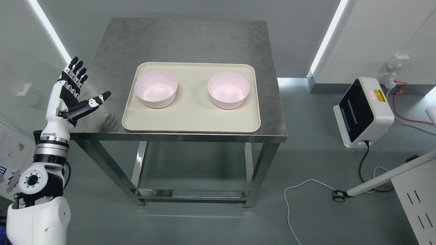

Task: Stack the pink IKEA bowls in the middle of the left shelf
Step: 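Move the left hand toward the pink bowl farther from the table edge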

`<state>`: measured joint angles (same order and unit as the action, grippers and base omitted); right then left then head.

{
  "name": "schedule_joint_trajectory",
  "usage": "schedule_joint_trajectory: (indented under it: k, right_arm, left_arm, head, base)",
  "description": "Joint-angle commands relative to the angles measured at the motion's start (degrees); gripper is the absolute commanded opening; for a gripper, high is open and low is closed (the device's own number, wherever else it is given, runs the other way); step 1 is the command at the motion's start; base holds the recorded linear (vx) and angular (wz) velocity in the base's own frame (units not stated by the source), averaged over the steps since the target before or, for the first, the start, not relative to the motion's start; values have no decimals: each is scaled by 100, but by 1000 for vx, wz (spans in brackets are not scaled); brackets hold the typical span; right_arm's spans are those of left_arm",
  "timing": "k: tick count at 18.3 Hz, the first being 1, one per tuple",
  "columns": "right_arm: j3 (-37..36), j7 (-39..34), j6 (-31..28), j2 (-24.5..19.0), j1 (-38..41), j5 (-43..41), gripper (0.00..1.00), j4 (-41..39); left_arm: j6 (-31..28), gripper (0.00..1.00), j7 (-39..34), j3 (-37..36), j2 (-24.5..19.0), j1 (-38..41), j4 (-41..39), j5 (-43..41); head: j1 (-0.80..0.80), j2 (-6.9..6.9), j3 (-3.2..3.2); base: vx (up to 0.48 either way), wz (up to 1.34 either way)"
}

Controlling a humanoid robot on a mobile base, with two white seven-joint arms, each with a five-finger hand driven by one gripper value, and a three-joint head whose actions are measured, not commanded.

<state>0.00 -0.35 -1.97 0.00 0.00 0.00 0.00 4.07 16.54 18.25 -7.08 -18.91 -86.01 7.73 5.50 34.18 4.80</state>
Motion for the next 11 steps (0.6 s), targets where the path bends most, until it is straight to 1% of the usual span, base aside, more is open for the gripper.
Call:
schedule_joint_trajectory:
  k: [1,4,5,7,9,11]
  right_arm:
    - [-70,0,-5,100,167,0,100,-193]
    - [-70,0,4,100,167,0,100,-193]
    - [-70,0,-5,100,167,0,100,-193]
    - [-70,0,-5,100,167,0,100,-193]
    - [-62,0,-5,100,167,0,100,-193]
    - [-62,0,-5,100,167,0,100,-193]
  left_arm:
    - [6,100,-1,-146,-118,-8,-12,0]
    - [-3,100,16,-181,-127,-174,-12,0]
    - [14,100,77,-216,-214,-296,-3,0]
    - [32,100,331,-391,-433,-525,14,0]
    - [137,100,482,-864,-714,-588,32,-9]
    - [225,100,482,-1208,-1005,-597,67,-297]
  head:
    - [0,0,0]
    - [0,0,0]
    - [0,0,0]
    - [0,0,0]
    - [0,0,0]
    - [0,0,0]
  base:
    - [43,0]
    - [30,0]
    - [20,0]
    - [0,0]
    - [0,0]
    - [-8,0]
